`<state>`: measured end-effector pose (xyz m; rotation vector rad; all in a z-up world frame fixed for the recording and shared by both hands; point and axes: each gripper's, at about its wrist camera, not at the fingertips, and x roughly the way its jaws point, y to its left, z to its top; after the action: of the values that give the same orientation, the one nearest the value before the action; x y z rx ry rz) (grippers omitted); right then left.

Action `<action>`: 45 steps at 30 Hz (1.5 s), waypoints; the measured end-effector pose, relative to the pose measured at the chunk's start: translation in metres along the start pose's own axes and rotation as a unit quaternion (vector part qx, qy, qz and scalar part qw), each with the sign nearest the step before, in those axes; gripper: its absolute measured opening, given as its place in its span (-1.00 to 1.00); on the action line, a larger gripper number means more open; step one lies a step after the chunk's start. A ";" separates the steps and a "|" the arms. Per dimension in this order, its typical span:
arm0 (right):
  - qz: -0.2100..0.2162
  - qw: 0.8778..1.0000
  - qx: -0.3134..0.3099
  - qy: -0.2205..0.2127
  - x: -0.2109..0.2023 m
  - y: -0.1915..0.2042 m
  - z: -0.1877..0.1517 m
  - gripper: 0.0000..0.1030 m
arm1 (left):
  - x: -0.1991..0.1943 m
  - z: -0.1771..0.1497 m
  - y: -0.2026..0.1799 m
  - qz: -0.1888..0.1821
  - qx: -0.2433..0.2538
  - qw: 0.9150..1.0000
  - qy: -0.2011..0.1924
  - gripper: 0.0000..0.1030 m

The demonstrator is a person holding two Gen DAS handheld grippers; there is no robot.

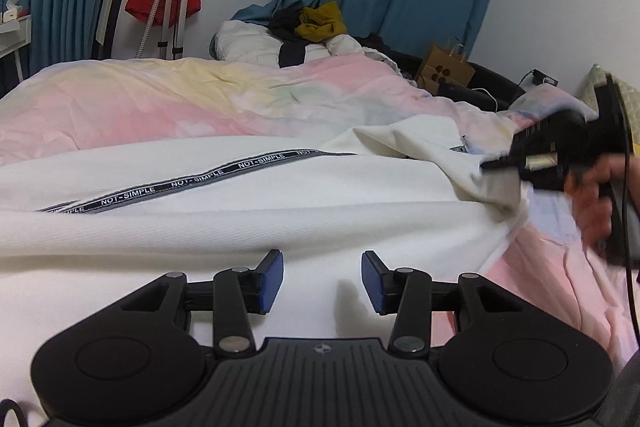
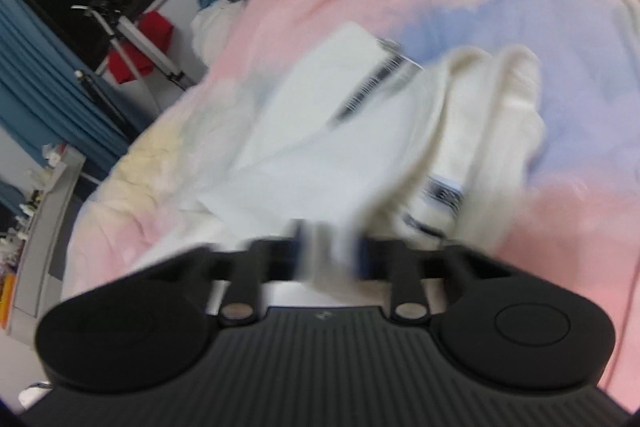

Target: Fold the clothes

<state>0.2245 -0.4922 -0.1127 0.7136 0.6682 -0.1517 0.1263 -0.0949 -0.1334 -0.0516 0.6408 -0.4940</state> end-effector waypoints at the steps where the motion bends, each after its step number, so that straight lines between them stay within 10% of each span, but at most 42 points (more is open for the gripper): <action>1: 0.013 1.000 0.010 -0.016 -0.002 0.003 0.012 -0.84 | -0.001 0.000 0.000 -0.002 -0.001 1.000 -0.001 -0.10; 8: 0.031 0.990 0.080 -0.108 0.015 0.000 0.108 -0.86 | 0.000 -0.001 0.000 -0.013 0.007 1.000 -0.007 -0.08; 14: -0.023 0.988 0.120 -0.097 0.080 -0.025 0.147 -0.86 | 0.009 0.000 0.000 -0.027 0.016 0.999 0.004 -0.05; 22: -0.021 0.993 0.088 -0.075 0.117 -0.043 0.122 -0.77 | 0.018 0.001 0.009 -0.034 0.007 0.999 0.012 -0.02; 27: -0.023 0.993 0.085 -0.084 0.072 -0.043 0.095 0.61 | 0.014 0.004 0.013 -0.041 -0.007 0.999 0.012 -0.02; 40: -0.087 0.994 0.012 -0.065 -0.026 0.019 -0.013 0.59 | -0.030 0.009 0.008 -0.018 -0.031 0.999 -0.016 -0.01; 45: -0.040 0.994 0.006 -0.097 -0.045 0.028 -0.034 0.58 | -0.037 0.004 0.004 -0.015 -0.024 0.999 -0.023 0.01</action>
<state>0.1815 -0.4528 -0.0890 0.6745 0.5115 -0.2956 0.1046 -0.0751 -0.1097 -0.1180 0.6066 -0.5053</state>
